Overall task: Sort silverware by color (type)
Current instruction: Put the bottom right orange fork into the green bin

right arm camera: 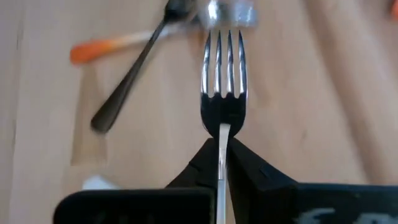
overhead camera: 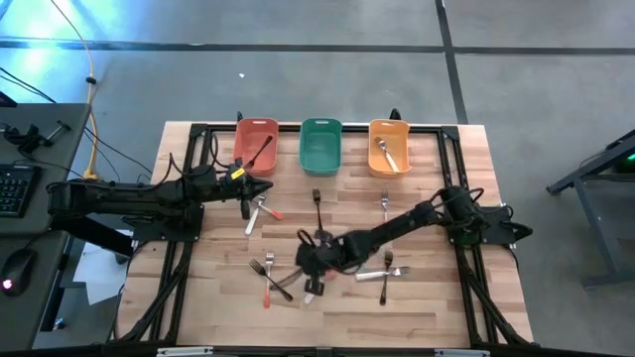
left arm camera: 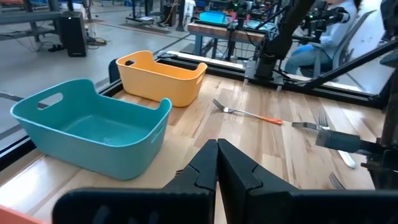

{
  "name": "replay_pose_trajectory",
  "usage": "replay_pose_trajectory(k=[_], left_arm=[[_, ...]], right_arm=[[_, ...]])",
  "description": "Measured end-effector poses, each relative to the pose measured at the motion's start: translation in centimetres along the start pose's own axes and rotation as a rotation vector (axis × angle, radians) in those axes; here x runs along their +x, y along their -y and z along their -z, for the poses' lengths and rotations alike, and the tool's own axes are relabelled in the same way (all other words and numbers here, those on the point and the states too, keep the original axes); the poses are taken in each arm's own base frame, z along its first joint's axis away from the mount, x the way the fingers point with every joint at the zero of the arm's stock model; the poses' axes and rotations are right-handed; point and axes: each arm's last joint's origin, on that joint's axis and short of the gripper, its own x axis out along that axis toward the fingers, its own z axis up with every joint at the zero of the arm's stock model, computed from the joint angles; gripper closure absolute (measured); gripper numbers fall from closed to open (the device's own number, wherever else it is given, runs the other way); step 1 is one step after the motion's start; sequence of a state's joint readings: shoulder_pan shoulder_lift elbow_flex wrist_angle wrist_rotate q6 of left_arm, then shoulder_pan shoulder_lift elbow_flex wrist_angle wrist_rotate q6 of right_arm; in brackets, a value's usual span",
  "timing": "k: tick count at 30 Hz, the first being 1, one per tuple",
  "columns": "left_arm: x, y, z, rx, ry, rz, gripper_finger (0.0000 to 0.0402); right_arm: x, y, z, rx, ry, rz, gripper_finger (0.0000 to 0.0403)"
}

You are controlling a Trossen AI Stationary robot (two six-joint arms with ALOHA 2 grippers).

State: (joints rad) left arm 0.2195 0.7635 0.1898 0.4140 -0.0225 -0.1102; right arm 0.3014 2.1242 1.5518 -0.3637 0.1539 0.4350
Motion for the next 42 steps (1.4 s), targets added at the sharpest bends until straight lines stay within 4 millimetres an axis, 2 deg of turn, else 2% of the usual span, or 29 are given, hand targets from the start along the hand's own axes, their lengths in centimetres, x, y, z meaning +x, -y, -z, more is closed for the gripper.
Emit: replay_pose_trajectory(k=[6,13,24,28,32,38,42], left_arm=[[0.0,0.0,0.0,-0.017,0.001,-0.015,0.0401],[0.0,-0.1,0.0,-0.014,0.0,-0.015,0.0401],[0.0,-0.1,0.0,-0.011,0.0,-0.016,0.0401],[0.0,-0.1,0.0,-0.011,0.001,-0.016,0.0401],[0.0,-0.1,0.0,-0.016,0.003,-0.016,0.0401],[0.0,-0.1,0.0,-0.017,0.005,-0.016,0.0401],[0.0,-0.1,0.0,-0.017,0.005,-0.016,0.0401]], right_arm=[[-2.1,4.1,-4.6,-0.044,-0.039,0.078,0.0402],[-5.7,9.8,-9.5,-0.036,-0.043,0.165,0.0403],[-11.5,19.3,-13.4,0.06,-0.055,0.303,0.0403],[-13.2,23.9,-13.8,0.15,-0.034,0.316,0.0403],[-13.6,28.1,-13.1,0.227,-0.057,0.316,0.0403],[-10.8,32.2,-9.9,0.313,-0.133,0.237,0.0403],[-8.9,34.3,-8.0,0.354,-0.113,0.22,0.0403]])
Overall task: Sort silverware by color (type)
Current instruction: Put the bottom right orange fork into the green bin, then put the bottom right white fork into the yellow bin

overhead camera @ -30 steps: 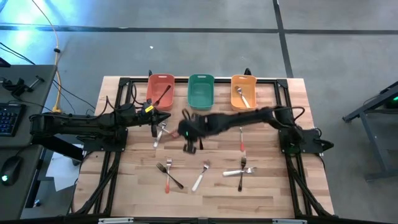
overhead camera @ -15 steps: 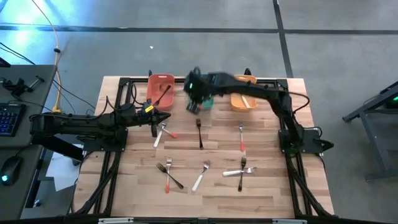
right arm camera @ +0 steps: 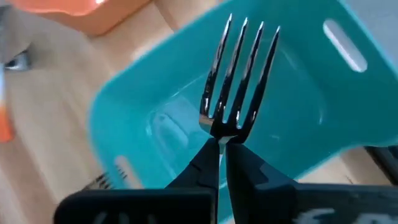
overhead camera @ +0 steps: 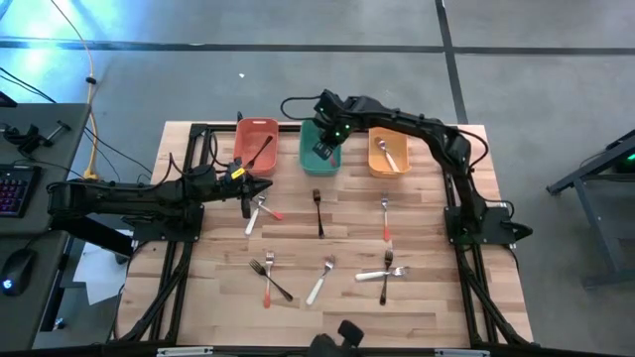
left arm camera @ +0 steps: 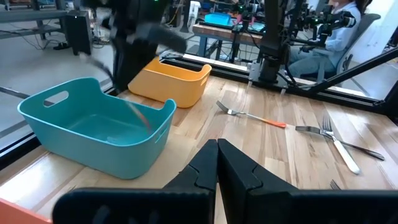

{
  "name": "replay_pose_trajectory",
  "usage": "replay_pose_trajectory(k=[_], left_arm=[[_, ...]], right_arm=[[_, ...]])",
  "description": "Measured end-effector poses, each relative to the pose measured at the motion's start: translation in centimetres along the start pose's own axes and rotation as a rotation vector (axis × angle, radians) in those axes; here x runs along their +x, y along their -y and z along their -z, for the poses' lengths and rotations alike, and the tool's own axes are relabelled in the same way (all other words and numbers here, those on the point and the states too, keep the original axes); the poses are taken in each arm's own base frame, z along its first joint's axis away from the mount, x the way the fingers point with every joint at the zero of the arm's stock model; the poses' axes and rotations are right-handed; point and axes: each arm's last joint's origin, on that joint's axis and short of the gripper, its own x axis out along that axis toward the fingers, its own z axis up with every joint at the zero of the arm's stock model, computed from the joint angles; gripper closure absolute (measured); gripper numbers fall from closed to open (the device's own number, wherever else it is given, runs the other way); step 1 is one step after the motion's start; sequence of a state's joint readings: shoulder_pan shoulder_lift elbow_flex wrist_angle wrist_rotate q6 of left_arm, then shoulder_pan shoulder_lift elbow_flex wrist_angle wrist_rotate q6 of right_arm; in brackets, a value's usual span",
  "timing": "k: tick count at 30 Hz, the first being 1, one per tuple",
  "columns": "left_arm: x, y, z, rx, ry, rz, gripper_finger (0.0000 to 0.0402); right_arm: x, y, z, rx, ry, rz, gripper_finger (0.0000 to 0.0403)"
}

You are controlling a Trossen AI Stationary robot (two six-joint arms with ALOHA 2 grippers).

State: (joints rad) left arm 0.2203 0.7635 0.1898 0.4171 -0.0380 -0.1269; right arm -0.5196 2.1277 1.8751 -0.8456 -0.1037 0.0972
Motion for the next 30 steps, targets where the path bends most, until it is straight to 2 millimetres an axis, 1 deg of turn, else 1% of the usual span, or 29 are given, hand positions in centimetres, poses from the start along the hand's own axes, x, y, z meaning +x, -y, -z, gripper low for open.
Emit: replay_pose_trajectory(k=[5,12,17,19,22,25,28,30], left_arm=[[0.0,0.0,0.0,0.0,0.002,-0.003,0.0401],[0.0,0.0,0.0,-0.001,0.001,-0.004,0.0401],[0.0,0.0,0.0,-0.001,0.001,-0.004,0.0401],[0.0,0.0,0.0,-0.001,0.001,-0.004,0.0401],[0.0,0.0,0.0,0.005,0.0,-0.004,0.0401],[0.0,0.0,0.0,0.006,-0.004,0.0,0.0401],[0.0,0.0,0.1,0.006,-0.015,-0.001,0.0401],[0.0,0.0,0.3,0.009,-0.029,-0.002,0.0401]], right_arm=[[2.2,1.8,0.7,0.03,0.06,-0.064,0.0403],[4.4,2.9,1.8,0.029,0.126,-0.072,0.0402],[4.6,3.4,2.0,0.019,0.137,-0.06,0.0402],[4.6,3.4,1.9,0.009,0.139,-0.059,0.0393],[3.9,3.0,1.0,-0.005,0.172,-0.063,0.0368],[2.3,2.4,0.0,-0.055,0.174,-0.064,0.0343],[-0.6,1.1,-1.1,-0.157,0.197,-0.033,0.0344],[-3.1,0.3,-1.6,-0.229,0.235,0.01,0.0364]])
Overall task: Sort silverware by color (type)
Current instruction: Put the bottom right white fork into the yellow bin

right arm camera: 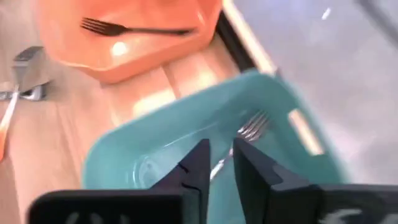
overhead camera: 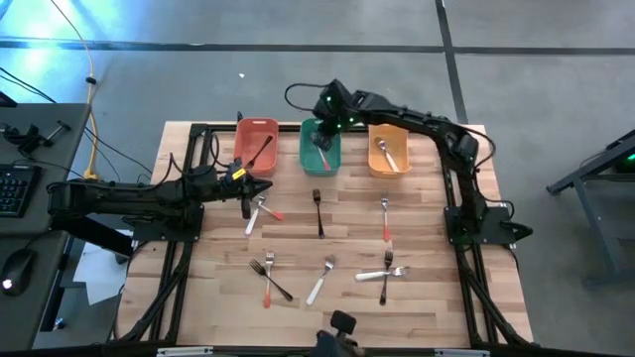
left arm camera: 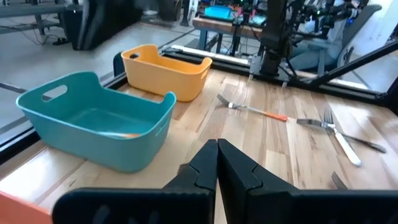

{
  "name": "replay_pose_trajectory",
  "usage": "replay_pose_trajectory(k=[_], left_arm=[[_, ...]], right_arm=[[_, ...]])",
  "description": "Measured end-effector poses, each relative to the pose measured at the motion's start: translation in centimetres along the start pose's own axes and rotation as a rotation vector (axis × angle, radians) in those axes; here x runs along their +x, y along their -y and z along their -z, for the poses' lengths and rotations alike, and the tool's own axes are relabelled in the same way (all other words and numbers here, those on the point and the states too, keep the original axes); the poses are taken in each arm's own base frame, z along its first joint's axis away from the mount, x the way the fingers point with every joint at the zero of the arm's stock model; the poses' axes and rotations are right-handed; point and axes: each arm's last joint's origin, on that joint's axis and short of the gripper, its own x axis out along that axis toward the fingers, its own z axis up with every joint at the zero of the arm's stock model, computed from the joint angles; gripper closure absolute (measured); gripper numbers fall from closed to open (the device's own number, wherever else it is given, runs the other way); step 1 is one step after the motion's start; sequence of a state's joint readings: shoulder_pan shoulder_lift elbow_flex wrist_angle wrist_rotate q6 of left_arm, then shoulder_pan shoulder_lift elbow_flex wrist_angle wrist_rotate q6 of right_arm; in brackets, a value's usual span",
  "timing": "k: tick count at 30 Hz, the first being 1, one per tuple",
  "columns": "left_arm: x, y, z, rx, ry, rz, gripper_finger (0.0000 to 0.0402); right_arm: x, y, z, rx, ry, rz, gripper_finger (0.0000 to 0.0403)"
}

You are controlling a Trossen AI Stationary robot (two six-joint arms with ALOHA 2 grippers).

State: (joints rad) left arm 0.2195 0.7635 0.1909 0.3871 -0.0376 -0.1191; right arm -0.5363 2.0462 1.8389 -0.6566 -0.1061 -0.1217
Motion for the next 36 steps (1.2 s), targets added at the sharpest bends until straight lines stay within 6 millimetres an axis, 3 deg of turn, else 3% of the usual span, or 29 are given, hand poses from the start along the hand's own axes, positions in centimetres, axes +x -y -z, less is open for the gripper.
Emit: replay_pose_trajectory(k=[3,6,18,22,30,36], left_arm=[[0.0,0.0,0.2,0.008,-0.022,-0.002,0.0401],[0.0,0.1,0.2,0.004,-0.024,0.008,0.0401],[-0.1,0.9,0.3,0.03,-0.029,0.059,0.0401],[-0.1,1.1,0.4,0.042,-0.03,0.069,0.0401],[-0.1,1.1,0.4,0.057,-0.03,0.069,0.0401],[-0.1,1.1,0.4,0.041,-0.034,0.068,0.0401]], right_arm=[[-3.4,-0.9,-0.6,-0.073,0.053,0.024,0.0396],[-5.1,-1.7,0.7,-0.067,0.085,0.025,0.0392],[-5.1,-7.4,14.2,0.055,0.455,-0.097,0.0402],[-6.7,-10.5,17.3,0.075,0.4,-0.169,0.0402],[-10.1,-18.0,19.9,-0.046,0.217,-0.166,0.0402],[-11.4,-22.6,22.4,-0.077,0.02,-0.219,0.0402]])
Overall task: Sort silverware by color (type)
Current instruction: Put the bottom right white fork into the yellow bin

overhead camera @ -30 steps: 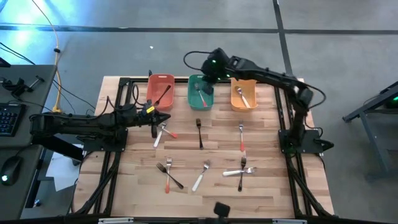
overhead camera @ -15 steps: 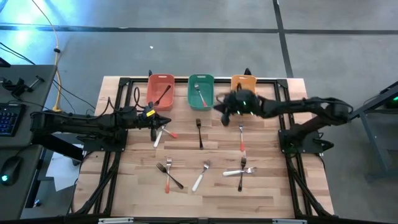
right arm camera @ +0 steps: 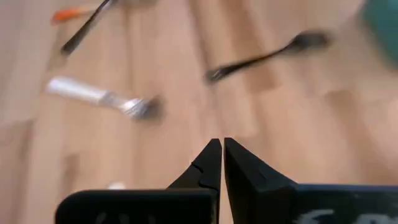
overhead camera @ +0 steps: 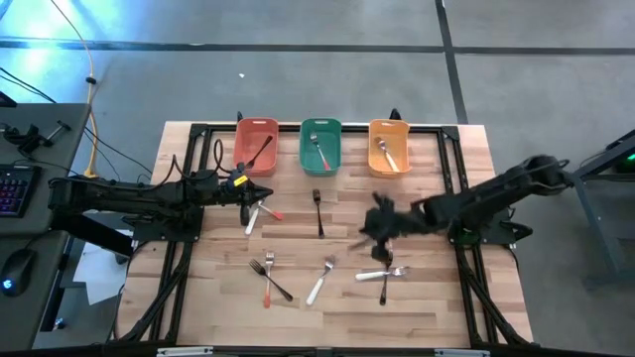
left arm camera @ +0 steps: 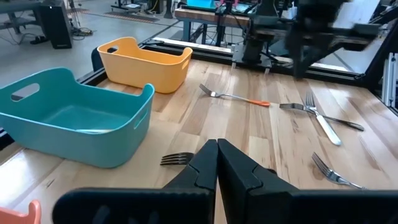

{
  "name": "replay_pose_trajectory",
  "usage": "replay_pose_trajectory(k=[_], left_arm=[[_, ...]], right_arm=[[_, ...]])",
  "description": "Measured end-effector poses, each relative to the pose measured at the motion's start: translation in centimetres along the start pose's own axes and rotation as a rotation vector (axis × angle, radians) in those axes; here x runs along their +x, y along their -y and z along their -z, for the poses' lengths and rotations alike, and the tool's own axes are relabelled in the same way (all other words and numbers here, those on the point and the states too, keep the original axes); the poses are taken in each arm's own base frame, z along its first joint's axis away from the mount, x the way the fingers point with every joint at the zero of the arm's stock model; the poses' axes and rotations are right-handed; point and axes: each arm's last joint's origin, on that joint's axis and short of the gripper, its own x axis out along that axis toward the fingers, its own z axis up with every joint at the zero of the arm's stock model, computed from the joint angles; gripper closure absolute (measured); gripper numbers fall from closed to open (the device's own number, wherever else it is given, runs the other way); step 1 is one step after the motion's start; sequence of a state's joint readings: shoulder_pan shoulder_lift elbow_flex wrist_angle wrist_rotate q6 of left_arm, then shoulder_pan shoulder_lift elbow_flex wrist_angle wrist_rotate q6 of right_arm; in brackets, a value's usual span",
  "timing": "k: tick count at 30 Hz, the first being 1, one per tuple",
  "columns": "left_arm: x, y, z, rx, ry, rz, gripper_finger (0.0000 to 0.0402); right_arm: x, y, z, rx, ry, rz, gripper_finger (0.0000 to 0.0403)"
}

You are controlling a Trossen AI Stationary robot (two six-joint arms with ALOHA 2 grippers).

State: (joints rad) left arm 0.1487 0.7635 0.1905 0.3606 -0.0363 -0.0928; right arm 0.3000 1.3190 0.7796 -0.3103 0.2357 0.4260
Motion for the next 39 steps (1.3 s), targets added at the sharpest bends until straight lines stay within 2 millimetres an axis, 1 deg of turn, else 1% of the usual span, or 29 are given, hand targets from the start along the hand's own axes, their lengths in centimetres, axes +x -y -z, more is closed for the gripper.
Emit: replay_pose_trajectory(k=[3,5,9,14,16,19,23,29,34,39], left_arm=[[0.0,0.0,0.0,0.0,0.0,0.0,0.0401],[0.0,0.0,0.0,0.002,0.0,0.0,0.0401],[0.0,0.0,0.0,0.008,-0.001,-0.001,0.0401],[0.0,0.0,0.0,0.009,-0.002,-0.001,0.0401],[0.0,0.0,0.0,0.009,-0.002,-0.001,0.0401],[0.0,0.0,0.1,0.01,-0.005,-0.002,0.0401],[0.0,0.0,0.1,0.011,-0.005,-0.002,0.0401],[0.0,0.0,0.1,0.016,-0.006,-0.002,0.0401],[0.0,0.0,0.1,0.018,-0.006,-0.002,0.0401],[0.0,0.0,0.1,0.018,-0.006,-0.002,0.0401]], right_arm=[[0.0,-2.0,0.9,0.019,-0.088,-0.011,0.04],[0.1,-3.4,1.2,0.021,-0.14,-0.017,0.0389],[0.8,-5.8,1.8,0.0,-0.273,0.004,0.0339],[2.6,-8.2,2.1,-0.071,-0.425,0.041,0.0264],[3.5,-8.8,2.1,-0.093,-0.482,0.047,0.0244],[4.6,-9.4,2.1,-0.133,-0.537,0.07,0.0233],[5.9,-9.3,2.5,-0.164,-0.595,0.09,0.0243],[7.7,-9.0,3.4,-0.166,-0.684,0.073,0.0278],[8.4,-8.7,3.5,-0.183,-0.709,0.067,0.0311],[8.8,-7.7,3.0,-0.144,-0.728,0.062,0.0349]])
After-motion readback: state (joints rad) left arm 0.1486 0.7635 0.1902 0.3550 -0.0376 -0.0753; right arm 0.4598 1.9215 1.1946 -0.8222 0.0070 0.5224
